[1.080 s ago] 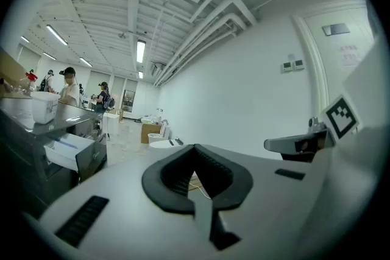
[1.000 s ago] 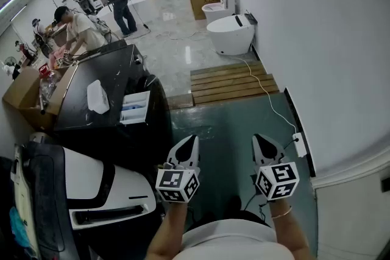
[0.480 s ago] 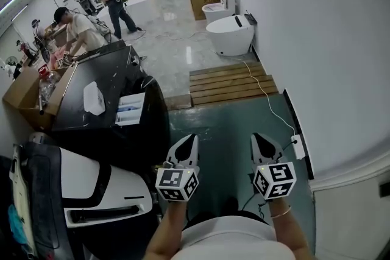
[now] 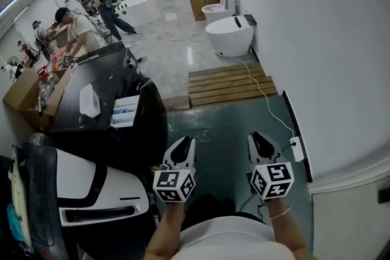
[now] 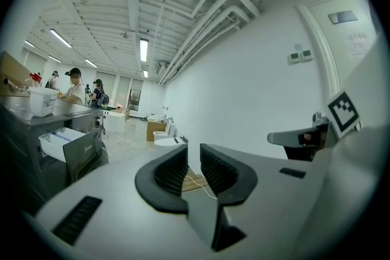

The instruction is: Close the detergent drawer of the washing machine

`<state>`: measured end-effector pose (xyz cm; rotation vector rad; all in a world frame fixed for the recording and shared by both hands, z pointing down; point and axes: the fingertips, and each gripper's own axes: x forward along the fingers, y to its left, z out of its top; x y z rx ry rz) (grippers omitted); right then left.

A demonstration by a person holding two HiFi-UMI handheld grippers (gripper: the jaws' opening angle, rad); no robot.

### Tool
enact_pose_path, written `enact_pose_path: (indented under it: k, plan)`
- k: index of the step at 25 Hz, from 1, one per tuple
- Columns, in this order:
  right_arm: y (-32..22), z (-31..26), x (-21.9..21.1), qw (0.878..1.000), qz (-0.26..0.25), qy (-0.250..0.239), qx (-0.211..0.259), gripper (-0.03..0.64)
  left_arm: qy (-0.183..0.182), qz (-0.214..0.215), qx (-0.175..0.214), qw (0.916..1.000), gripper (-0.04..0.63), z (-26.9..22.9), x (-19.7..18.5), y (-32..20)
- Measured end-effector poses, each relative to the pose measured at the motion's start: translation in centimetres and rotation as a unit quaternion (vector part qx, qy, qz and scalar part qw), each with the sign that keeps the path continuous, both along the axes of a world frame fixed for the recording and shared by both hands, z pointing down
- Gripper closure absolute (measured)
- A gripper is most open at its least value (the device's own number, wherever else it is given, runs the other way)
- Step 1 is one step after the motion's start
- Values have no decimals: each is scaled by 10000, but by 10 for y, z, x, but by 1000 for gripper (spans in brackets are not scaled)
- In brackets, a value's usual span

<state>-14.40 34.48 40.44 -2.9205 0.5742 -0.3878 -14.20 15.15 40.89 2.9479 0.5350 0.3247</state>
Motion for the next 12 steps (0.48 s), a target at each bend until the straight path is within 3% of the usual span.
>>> enact_pose_path:
  k: [12]
  plan:
    - [-5,9,50,9998,-56,-147,154,522,-173,-88,49,9998,492,13,54,-7]
